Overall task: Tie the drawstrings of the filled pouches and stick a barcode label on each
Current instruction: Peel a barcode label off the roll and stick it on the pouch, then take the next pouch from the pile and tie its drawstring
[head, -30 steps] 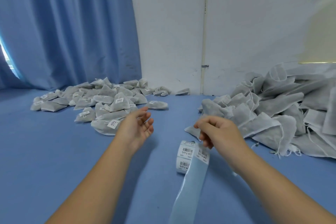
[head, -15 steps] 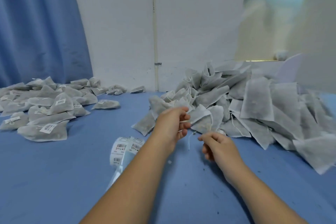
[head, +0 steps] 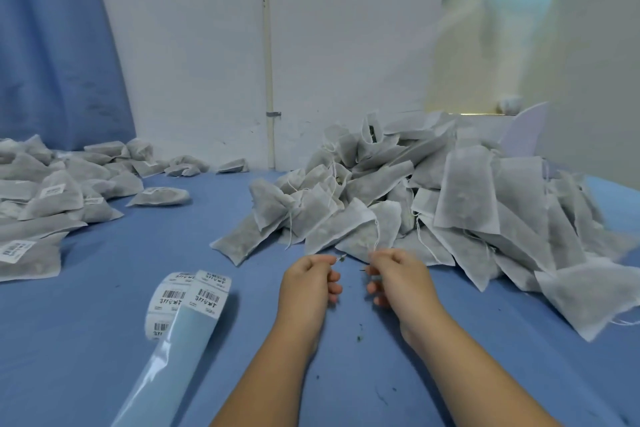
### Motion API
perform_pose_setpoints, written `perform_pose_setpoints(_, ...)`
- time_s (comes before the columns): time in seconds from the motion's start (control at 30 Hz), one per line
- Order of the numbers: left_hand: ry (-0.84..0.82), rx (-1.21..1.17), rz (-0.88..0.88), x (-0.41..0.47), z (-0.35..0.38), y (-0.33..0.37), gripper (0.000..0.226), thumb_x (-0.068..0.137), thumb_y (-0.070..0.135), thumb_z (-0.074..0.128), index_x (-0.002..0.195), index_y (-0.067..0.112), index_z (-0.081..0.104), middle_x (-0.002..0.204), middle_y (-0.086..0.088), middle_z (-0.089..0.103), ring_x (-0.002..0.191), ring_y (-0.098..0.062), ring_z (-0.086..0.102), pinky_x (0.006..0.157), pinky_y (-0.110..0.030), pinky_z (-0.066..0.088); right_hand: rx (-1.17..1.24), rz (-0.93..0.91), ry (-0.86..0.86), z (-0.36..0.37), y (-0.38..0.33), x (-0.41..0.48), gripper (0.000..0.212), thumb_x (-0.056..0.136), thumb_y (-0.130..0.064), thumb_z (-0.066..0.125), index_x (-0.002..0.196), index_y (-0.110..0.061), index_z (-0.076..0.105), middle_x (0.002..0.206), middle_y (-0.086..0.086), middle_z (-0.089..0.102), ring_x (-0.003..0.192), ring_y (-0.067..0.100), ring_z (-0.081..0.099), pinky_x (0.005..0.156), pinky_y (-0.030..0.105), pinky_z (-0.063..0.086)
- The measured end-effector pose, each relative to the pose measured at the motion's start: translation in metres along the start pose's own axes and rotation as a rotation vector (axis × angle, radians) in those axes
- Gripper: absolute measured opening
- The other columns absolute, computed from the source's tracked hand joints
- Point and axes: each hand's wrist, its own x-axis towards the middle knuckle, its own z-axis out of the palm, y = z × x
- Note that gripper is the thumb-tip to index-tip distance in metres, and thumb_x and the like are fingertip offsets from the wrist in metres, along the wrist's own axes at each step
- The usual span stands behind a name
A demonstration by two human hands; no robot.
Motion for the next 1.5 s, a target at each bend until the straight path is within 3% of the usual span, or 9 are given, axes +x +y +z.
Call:
perform_pose_setpoints(0.13, -0.012, 0.005, -0.014, 0.001, 0.002, 0.001, 0.024, 0.09, 0.0, 0.045, 0.09, 0.01, 0.066, 0.067, -0.002, 0.058, 0.045, -0.008, 0.05, 0.045, -0.018, 0.041, -0.169, -0.09, 0.11, 0.0, -0.016, 0.039, 0.011, 0.087, -0.019, 0.053, 0.082, -0.01, 0.055, 0.07, 0.007, 0.058, 0.061, 0.024, 0.053, 0.06, 0.034, 0.041)
perform_pose_setpoints(0.27, -0.02, 0.01, -0.03, 0.0, 0.002, 0.002, 0.025, 0.09, 0.001, 0.044, 0.092, 0.011, 0.066, 0.069, -0.002, 0.058, 0.045, -0.007, 0.051, 0.046, -0.018, 0.042, -0.427, -0.126, 0.125, 0.007, -0.034, 0.072, 0.042, 0.089, -0.037, 0.054, 0.056, -0.016, 0.039, 0.056, 0.005, 0.05, 0.053, 0.022, 0.044, 0.054, 0.026, 0.034)
perform_pose_setpoints(0.43, -0.028, 0.026, -0.031, -0.001, 0.002, 0.002, 0.024, 0.09, 0.002, 0.044, 0.093, 0.012, 0.066, 0.071, -0.001, 0.059, 0.045, -0.006, 0.051, 0.046, -0.017, 0.042, -0.709, -0.088, 0.143, 0.022, -0.043, 0.09, 0.031, 0.085, -0.037, 0.06, 0.064, -0.016, 0.051, 0.065, 0.0, 0.054, 0.061, 0.017, 0.05, 0.048, 0.026, 0.029)
perform_pose_setpoints(0.7, 0.004, 0.058, 0.003, -0.004, 0.004, 0.003, 0.026, 0.09, 0.005, 0.043, 0.092, 0.018, 0.065, 0.076, 0.0, 0.061, 0.047, -0.007, 0.053, 0.05, -0.023, 0.043, -0.434, -0.227, 0.148, 0.009, -0.049, 0.071, 0.026, 0.076, -0.013, 0.057, 0.057, -0.017, 0.04, 0.054, -0.004, 0.042, 0.056, 0.019, 0.039, 0.055, 0.03, 0.031)
perform_pose_setpoints(0.87, 0.064, 0.181, 0.143, -0.008, 0.007, 0.005, 0.028, 0.089, 0.007, 0.047, 0.093, 0.03, 0.062, 0.075, 0.003, 0.061, 0.04, -0.002, 0.045, 0.042, -0.013, 0.036, -0.305, -0.362, 0.108, -0.016, -0.052, 0.039, 0.018, 0.078, -0.019, 0.062, 0.061, -0.019, 0.055, 0.052, -0.014, 0.049, 0.053, 0.013, 0.043, 0.049, 0.024, 0.034)
perform_pose_setpoints(1.03, 0.045, 0.245, 0.387, -0.013, 0.009, 0.009, 0.028, 0.087, 0.026, 0.068, 0.105, 0.042, 0.054, 0.111, 0.014, 0.055, 0.091, 0.008, 0.055, 0.077, -0.012, 0.042, -0.156, -0.417, -0.019, -0.035, -0.049, 0.001, 0.018, 0.083, -0.016, 0.068, 0.066, -0.02, 0.065, 0.061, -0.007, 0.059, 0.056, 0.009, 0.051, 0.058, 0.029, 0.045)
perform_pose_setpoints(1.23, -0.243, 0.482, 0.389, -0.024, 0.011, 0.007, 0.116, 0.053, 0.064, 0.075, 0.152, 0.044, 0.017, 0.144, 0.025, 0.039, 0.132, 0.004, 0.04, 0.11, -0.03, 0.039, -0.012, -0.517, -0.156, -0.036, -0.035, -0.033, 0.014, 0.086, -0.006, 0.069, 0.075, -0.014, 0.071, 0.067, 0.0, 0.063, 0.062, 0.009, 0.056, 0.062, 0.021, 0.047)
perform_pose_setpoints(1.37, -0.264, 0.453, 0.374, -0.023, 0.013, 0.007, 0.102, 0.065, 0.047, 0.08, 0.145, 0.051, 0.019, 0.117, 0.025, 0.063, 0.104, 0.006, 0.062, 0.088, -0.024, 0.053, 0.006, -0.562, -0.215, -0.037, -0.036, -0.041, 0.021, 0.087, -0.003, 0.067, 0.074, -0.017, 0.073, 0.068, -0.005, 0.069, 0.063, 0.004, 0.061, 0.061, 0.015, 0.048)
perform_pose_setpoints(1.5, -0.163, 0.472, 0.412, -0.021, 0.011, 0.009, 0.081, 0.066, 0.044, 0.068, 0.136, 0.048, 0.028, 0.097, 0.02, 0.062, 0.085, 0.01, 0.061, 0.068, -0.011, 0.049, -0.06, -0.565, -0.229, -0.045, -0.036, -0.042, 0.021, 0.089, -0.01, 0.066, 0.073, -0.021, 0.074, 0.068, 0.002, 0.071, 0.062, 0.008, 0.063, 0.061, 0.018, 0.048)
